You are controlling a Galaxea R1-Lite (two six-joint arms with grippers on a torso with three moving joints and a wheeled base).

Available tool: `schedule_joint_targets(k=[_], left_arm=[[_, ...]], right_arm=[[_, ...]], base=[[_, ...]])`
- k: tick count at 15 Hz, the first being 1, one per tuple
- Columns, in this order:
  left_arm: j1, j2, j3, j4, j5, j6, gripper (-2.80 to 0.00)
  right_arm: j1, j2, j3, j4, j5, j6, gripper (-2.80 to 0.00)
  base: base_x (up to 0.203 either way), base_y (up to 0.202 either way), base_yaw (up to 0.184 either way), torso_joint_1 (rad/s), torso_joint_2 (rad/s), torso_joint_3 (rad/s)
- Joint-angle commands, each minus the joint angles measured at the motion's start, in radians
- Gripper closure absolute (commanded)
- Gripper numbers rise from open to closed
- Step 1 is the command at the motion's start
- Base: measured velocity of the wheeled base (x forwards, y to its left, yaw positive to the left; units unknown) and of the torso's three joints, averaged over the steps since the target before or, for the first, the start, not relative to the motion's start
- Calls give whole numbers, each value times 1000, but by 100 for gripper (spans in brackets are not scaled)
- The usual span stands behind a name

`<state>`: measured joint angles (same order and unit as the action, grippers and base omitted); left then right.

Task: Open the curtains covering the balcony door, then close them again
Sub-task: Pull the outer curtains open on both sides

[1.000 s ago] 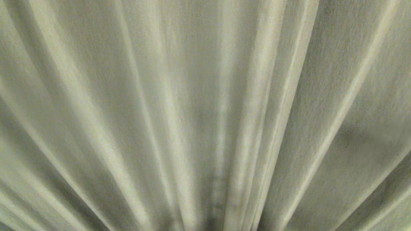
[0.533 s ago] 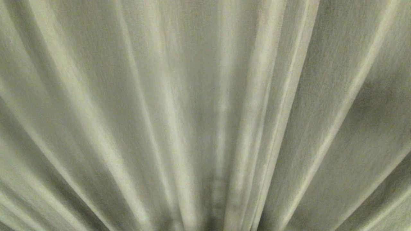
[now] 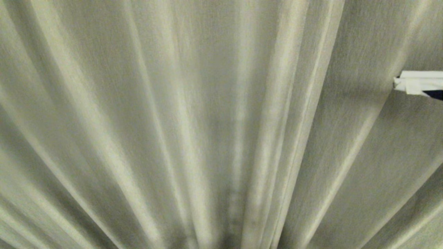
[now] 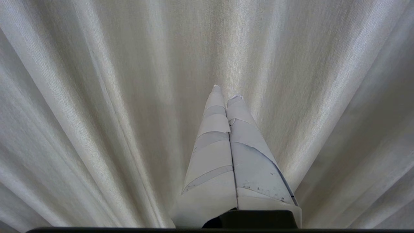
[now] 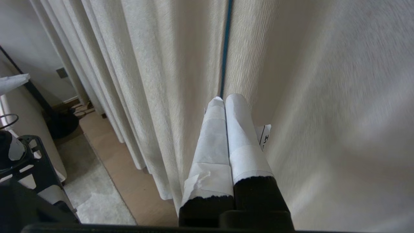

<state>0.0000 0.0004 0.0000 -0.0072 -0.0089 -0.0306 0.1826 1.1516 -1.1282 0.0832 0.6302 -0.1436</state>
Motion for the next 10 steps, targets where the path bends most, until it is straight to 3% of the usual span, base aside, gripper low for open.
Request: schedule_joint_targets(k=[1, 6, 7, 8, 10], left_arm=[[0, 0, 0, 0, 0, -2, 0], [0, 0, 0, 0, 0, 0, 0], [0, 0, 0, 0, 1, -1, 0], [0, 0, 0, 0, 0, -1, 0], [0, 0, 0, 0, 0, -2, 0]], right_arm=[[9, 103, -62, -2, 3, -2, 0], [11, 172, -120, -3, 3, -2, 0], [11, 175, -118, -2, 3, -1, -201], [11, 185, -120, -3, 3, -3, -280], [11, 201, -133, -8, 3, -5, -280]], base=[[0, 0, 0, 0, 0, 0], [0, 0, 0, 0, 0, 0], [0, 0, 0, 0, 0, 0], [0, 0, 0, 0, 0, 0], [0, 0, 0, 0, 0, 0]])
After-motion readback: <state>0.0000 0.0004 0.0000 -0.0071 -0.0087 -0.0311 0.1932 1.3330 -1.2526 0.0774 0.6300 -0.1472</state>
